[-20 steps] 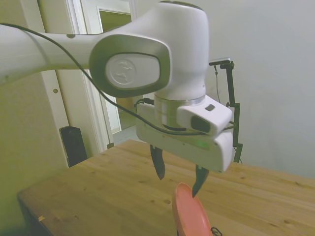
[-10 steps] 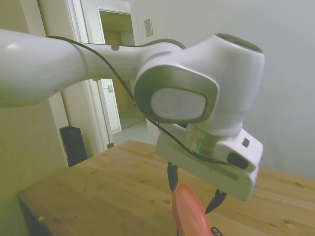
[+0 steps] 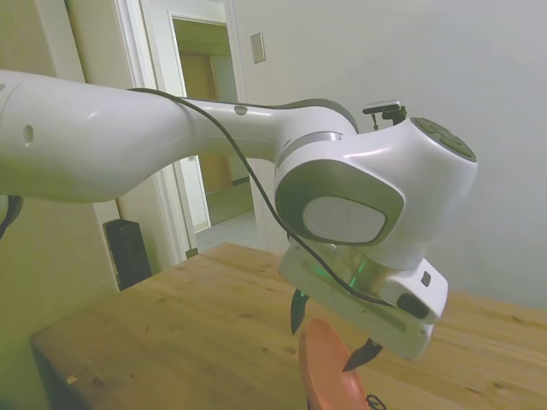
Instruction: Unload the plate
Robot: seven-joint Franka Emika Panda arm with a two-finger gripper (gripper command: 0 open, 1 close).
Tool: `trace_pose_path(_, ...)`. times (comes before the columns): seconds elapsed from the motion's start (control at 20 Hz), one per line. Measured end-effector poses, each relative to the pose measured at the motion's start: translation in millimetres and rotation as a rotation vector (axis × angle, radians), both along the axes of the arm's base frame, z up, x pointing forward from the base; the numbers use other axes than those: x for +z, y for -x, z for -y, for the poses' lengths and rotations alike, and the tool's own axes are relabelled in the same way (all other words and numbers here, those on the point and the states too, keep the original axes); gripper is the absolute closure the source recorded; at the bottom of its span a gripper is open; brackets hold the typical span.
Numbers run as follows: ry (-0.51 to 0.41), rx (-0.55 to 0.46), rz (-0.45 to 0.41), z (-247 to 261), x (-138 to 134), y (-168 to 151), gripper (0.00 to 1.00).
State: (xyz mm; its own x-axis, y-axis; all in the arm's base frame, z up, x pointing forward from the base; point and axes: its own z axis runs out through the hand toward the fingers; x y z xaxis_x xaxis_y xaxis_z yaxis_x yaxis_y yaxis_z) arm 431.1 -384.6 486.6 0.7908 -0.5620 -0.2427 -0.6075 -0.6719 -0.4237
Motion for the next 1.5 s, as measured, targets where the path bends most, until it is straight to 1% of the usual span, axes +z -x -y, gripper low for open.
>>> trace_pose_path(0.1,-0.005,0.02,0.004,-10,1,-6,0.0)
trace_pose_path(0.15,-0.009,0.029,0.005,-14,1,-8,1.0)
trace_pose_path(0.3,-0.031,0.045,-0.004,-27,0,-9,1.0)
trace_pose_path(0.5,-0.036,0.033,-0.009,-34,4,-7,1.0)
trace_pose_path(0.75,-0.034,0.013,-0.023,-35,5,-8,1.0)
trace_pose_path(1.15,-0.029,0.009,-0.049,-33,-3,-10,1.0)
trace_pose_path(1.5,-0.021,-0.019,-0.07,-27,-6,-13,1.0)
